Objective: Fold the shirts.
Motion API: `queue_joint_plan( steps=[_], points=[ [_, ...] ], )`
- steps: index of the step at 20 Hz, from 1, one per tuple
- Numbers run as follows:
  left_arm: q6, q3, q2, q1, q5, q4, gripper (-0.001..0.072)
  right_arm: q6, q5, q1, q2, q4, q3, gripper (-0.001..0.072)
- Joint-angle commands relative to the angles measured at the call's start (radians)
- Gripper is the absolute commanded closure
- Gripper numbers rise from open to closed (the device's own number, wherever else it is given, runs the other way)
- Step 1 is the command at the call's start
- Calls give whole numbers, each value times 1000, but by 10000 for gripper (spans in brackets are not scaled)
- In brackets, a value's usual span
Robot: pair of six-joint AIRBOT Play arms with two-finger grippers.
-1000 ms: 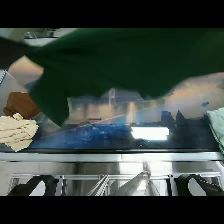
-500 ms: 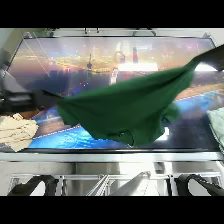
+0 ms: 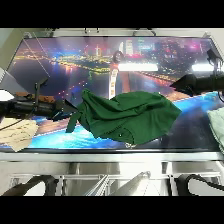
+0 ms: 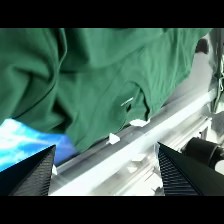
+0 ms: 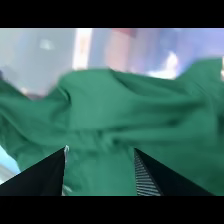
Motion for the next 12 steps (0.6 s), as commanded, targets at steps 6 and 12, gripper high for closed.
queue_joint_plan(
  steps=[6,12],
  points=[
    [66,-240,-19,85,82,28,-8,6,9,143,-4,-11,-220,253],
    [70,-286,-19,85,307,29,10,51,-126,467,-66,70,-267,253]
  ],
)
